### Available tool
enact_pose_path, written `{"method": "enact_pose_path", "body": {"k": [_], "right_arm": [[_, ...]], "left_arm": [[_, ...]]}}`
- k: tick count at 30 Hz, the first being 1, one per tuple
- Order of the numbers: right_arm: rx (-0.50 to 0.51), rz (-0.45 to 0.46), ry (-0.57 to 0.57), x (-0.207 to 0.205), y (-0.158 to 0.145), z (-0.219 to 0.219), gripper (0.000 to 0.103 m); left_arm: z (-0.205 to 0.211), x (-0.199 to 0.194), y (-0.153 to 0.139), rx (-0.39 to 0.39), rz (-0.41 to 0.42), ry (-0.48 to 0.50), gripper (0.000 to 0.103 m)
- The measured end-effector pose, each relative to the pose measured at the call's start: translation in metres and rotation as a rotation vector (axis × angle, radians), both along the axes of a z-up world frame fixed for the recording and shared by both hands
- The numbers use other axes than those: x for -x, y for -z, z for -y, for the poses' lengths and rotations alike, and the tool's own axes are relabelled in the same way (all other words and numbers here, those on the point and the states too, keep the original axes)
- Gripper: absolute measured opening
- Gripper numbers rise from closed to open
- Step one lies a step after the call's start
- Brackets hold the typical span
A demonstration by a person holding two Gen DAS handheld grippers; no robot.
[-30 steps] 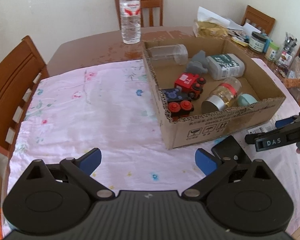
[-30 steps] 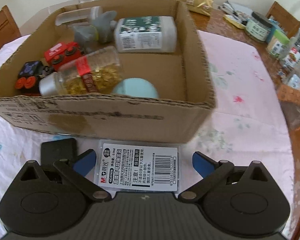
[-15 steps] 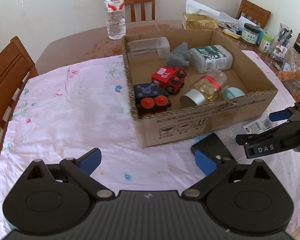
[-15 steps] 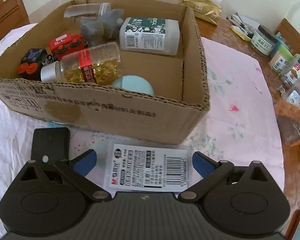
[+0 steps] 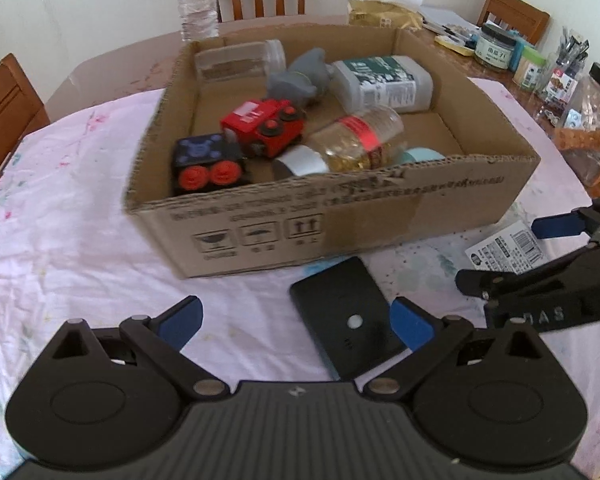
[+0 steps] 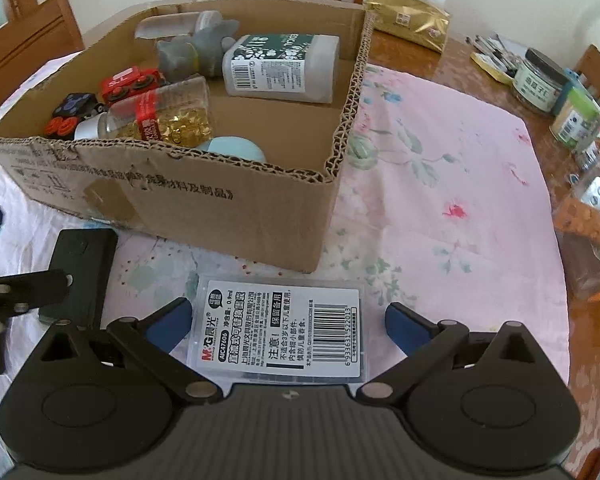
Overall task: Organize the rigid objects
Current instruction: 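Move the right tool to the white M&G refill card while the left tool approaches the black rectangular case, then close the left tool on the black rectangular case while the right tool grasps the white refill card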
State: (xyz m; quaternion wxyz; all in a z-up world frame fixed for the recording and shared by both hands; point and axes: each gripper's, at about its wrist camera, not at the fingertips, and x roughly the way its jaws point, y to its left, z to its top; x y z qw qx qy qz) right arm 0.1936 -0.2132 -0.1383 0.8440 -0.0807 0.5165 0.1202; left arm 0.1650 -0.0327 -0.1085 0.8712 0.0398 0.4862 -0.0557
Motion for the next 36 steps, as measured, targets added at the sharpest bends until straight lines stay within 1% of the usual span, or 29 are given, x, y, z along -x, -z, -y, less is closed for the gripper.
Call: {"method": "enact_pose_path", "body": {"k": [3, 5, 6, 11, 15, 18, 23, 27, 36], "right_arm": [[0.0, 0.01, -0.017, 0.001, 0.0, 0.003, 0.103], [-0.006, 0.011, -0.016, 0.001, 0.0, 0.007, 0.103], [-0.006, 0.009, -0.022, 0.0, 0.0, 0.008, 0.103], [-0.003, 0.0, -0.04, -0.001, 0.0, 0.008, 0.103], [-0.002, -0.002, -0.039, -0.001, 0.0, 0.007, 0.103], [-0.003, 0.0, -0.038, -0.001, 0.0, 0.007, 0.103], [-0.004, 0.007, -0.037, 0.001, 0.0, 0.006, 0.103], [-0.004, 0.005, -0.034, 0.001, 0.0, 0.006, 0.103], [-0.003, 0.004, -0.028, 0.001, 0.0, 0.006, 0.103]], "left_arm": [[0.006, -0.006, 0.008, 0.007, -0.001, -0.006, 0.1], [0.003, -0.009, 0.012, 0.031, -0.006, -0.027, 0.1], [0.001, -0.01, 0.014, 0.032, -0.015, -0.038, 0.1], [-0.006, -0.008, 0.018, 0.058, -0.025, -0.05, 0.102], [-0.01, -0.004, 0.017, 0.033, -0.029, -0.036, 0.102], [-0.009, -0.006, 0.017, 0.031, -0.041, -0.024, 0.102], [-0.008, -0.005, 0.018, -0.009, -0.038, 0.001, 0.102], [-0.021, -0.003, 0.018, -0.022, -0.046, 0.006, 0.102], [-0.056, 0.007, 0.015, -0.059, -0.063, -0.034, 0.102]]}}
